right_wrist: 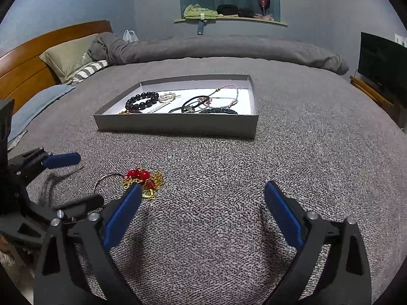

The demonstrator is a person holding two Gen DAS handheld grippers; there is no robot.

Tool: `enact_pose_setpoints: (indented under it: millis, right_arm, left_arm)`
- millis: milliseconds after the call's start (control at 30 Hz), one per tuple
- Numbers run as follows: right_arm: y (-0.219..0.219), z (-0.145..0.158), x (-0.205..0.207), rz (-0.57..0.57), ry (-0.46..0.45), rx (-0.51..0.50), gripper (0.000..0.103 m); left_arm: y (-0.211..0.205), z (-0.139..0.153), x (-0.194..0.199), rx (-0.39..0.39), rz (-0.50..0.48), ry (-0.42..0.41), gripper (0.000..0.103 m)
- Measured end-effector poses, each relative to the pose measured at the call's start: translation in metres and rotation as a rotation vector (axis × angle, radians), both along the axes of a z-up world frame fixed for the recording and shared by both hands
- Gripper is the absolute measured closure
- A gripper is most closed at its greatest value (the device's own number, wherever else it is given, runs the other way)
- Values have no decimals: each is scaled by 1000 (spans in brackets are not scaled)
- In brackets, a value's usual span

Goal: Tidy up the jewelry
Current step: 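Grasp the silver hoop earring with the left tool while the right tool grasps the red bead earring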

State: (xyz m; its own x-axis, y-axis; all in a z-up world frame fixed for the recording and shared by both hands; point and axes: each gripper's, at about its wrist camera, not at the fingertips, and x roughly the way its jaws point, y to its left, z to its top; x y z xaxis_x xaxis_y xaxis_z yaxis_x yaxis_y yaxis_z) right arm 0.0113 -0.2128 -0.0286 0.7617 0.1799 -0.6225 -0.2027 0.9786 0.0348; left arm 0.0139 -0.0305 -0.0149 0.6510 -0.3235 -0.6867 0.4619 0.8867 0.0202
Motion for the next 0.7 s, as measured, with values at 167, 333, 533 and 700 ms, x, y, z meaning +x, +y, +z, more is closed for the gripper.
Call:
enact_pose_setpoints:
  millis: [167,333,533,700]
  right_arm:
    - [-6,0,4,-11,26,40,15]
    - [-4,1,3,-9,23,38,15]
    - [-5,1,5,-5,30,51,16]
    - [-4,1,4,5,34,51,21]
  left_arm:
    - [-4,-4,3,-47,-49,53,27]
    - [-4,-5,3,-65,-55,64,32]
    - [-12,-7,6,-54,-73,62,43]
    - [-9,-5,4,-37,-91,58,56]
